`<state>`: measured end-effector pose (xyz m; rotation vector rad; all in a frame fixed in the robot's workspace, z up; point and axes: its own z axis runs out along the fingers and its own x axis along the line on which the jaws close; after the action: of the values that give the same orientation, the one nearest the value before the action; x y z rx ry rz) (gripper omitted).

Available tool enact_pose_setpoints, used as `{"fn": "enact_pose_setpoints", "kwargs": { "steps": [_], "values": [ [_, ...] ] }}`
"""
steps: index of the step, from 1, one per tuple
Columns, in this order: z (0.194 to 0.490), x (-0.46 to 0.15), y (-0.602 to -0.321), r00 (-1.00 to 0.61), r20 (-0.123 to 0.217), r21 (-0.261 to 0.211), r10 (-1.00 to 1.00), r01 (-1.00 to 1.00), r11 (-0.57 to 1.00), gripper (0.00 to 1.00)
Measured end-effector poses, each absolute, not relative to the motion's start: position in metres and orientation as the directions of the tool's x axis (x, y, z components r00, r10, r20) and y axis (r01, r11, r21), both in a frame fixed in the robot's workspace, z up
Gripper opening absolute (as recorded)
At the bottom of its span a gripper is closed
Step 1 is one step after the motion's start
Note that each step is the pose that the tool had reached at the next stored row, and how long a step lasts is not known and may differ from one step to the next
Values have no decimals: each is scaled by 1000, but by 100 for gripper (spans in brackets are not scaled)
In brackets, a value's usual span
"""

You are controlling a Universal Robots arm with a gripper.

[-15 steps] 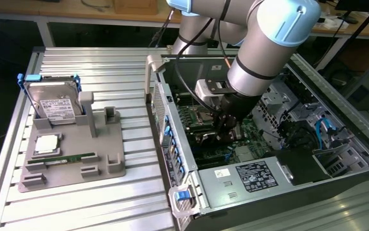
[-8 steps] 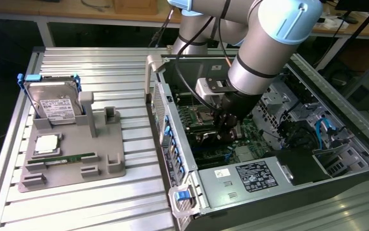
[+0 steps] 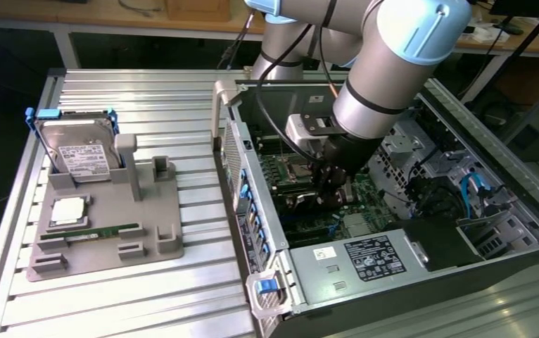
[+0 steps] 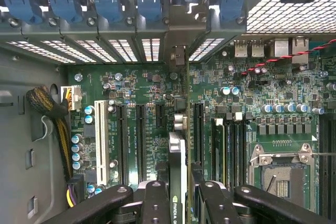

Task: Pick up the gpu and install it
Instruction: 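Insert the gpu into the slot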

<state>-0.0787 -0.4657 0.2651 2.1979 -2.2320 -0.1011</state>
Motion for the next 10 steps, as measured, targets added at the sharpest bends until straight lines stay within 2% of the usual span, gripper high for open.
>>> {"fn": "enact_pose_setpoints", "kwargs": {
  "steps": [10],
  "values": [
    [265,-76,-466,-17,-40,55,-999,-998,14,27]
  ]
}}
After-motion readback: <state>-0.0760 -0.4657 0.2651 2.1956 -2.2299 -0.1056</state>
